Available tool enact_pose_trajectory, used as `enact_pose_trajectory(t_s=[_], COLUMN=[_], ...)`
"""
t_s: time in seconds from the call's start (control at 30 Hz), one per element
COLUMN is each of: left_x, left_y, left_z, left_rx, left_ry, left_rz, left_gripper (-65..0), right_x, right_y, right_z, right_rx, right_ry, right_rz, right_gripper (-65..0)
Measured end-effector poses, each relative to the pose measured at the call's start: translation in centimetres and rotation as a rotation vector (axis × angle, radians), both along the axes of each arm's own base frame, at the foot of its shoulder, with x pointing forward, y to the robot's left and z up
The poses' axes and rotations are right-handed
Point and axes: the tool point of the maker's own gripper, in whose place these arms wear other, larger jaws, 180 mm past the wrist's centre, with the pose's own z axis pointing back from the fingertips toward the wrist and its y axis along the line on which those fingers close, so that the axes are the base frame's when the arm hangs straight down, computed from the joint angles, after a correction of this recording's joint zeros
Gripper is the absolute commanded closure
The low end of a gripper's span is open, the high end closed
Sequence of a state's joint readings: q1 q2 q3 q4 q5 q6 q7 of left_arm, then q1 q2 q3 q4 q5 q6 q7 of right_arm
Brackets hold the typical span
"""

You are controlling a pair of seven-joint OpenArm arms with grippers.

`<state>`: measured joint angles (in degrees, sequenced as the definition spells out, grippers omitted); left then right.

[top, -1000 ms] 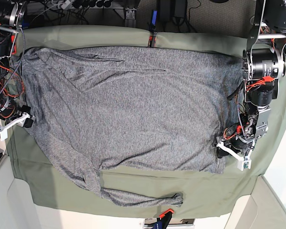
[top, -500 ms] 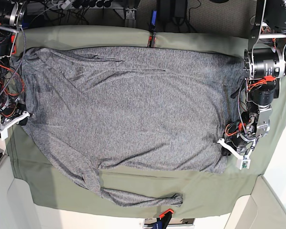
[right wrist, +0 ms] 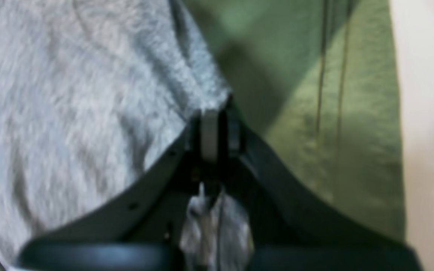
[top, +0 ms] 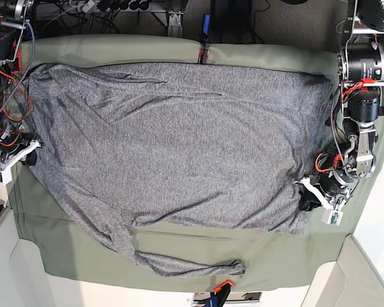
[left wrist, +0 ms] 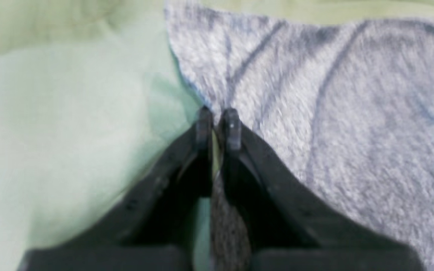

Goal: Fold the T-shirt properly
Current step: 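Fold the hem corner toward the shoulder with the left gripper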

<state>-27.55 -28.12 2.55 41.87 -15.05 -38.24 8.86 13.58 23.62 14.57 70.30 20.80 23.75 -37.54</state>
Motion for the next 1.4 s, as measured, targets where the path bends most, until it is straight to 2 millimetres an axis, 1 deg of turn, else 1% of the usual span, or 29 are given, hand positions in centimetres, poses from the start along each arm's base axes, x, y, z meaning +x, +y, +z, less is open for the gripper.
enact_pose_trajectory(t_s=[0.07,0.17,0.23,0.3,0.37,0.43,0.47,0.6,0.7,0.77,0.87,0.9,0.93,1.0,1.07,1.23,1.27,1.3,1.33,1.37,1.4], left_x=[-0.6,-1.1,-2.0,-3.4,-4.7,-5.5,-5.7,-5.6,-7.1,-8.0,-8.3,-8.5,-8.9,-10.2,-11.1,-11.3,-11.3,-11.3,-11.3,-11.3,-11.3], left_y=[-0.3,-0.1,-0.3,-0.3,-0.1,-0.1,0.0,0.4,1.0,1.8,3.1,3.2,3.2,2.7,2.1,1.6,1.6,1.6,1.6,1.6,1.6], left_z=[0.6,1.8,2.2,1.9,1.2,0.4,0.4,1.9,1.3,1.3,3.1,3.5,3.5,2.6,1.7,2.0,2.0,2.0,2.0,2.0,2.0], left_rx=[0.017,0.077,0.109,0.149,0.185,0.202,0.217,0.224,0.227,0.234,0.23,0.226,0.218,0.21,0.197,0.149,0.144,0.144,0.144,0.143,0.143], left_ry=[-0.03,-0.087,-0.103,-0.092,-0.067,-0.055,-0.052,-0.085,-0.064,-0.059,-0.099,-0.109,-0.109,-0.077,-0.052,-0.06,-0.061,-0.061,-0.062,-0.062,-0.062], left_rz=[-0.024,-0.014,-0.035,-0.065,-0.071,-0.058,-0.058,-0.039,-0.025,-0.003,0.043,0.043,0.036,-0.002,-0.024,-0.022,-0.021,-0.021,-0.021,-0.021,-0.021], left_gripper=[0.0,0.0,0.0,0.0,0.0,0.0,0.0,0.0,0.0,0.0,0.0,0.0,0.0,0.0,0.0,0.0,-0.4,-4.0,-8.9,-14.1,-18.9], right_x=[-0.6,-1.2,-1.8,-2.6,-3.3,-3.5,-3.6,-4.4,-5.3,-5.5,-5.9,-6.3,-6.5,-7.1,-7.2,-7.6,-7.7,-7.7,-7.6,-7.4,-7.2], right_y=[0.0,0.1,0.2,0.1,-0.2,-0.7,-0.9,-2.1,-2.5,-2.9,-3.4,-3.5,-3.6,-4.2,-4.7,-4.0,-4.0,-4.0,-3.9,-3.8,-3.8], right_z=[0.6,1.5,1.7,1.6,1.5,1.6,1.7,1.7,1.4,1.6,2.0,2.0,2.1,1.9,2.1,1.8,1.7,1.8,1.9,2.1,2.3], right_rx=[-0.025,-0.053,-0.065,-0.072,-0.081,-0.078,-0.078,-0.065,-0.039,-0.028,0.008,0.019,0.032,0.035,0.032,0.077,0.076,0.08,0.086,0.097,0.101], right_ry=[-0.012,-0.032,-0.035,-0.03,-0.023,-0.024,-0.028,-0.028,-0.01,-0.02,-0.039,-0.042,-0.048,-0.04,-0.041,-0.04,-0.035,-0.037,-0.042,-0.051,-0.064], right_rz=[0.014,0.039,0.051,0.053,0.052,0.037,0.029,-0.011,-0.024,-0.037,-0.05,-0.055,-0.057,-0.074,-0.085,-0.079,-0.078,-0.078,-0.078,-0.078,-0.08], right_gripper=[0.0,0.0,0.0,0.0,0.0,0.0,0.0,0.0,0.0,0.0,0.0,0.0,0.0,0.0,0.0,0.0,-3.3,-10.3,-17.3,-22.9,-26.5])
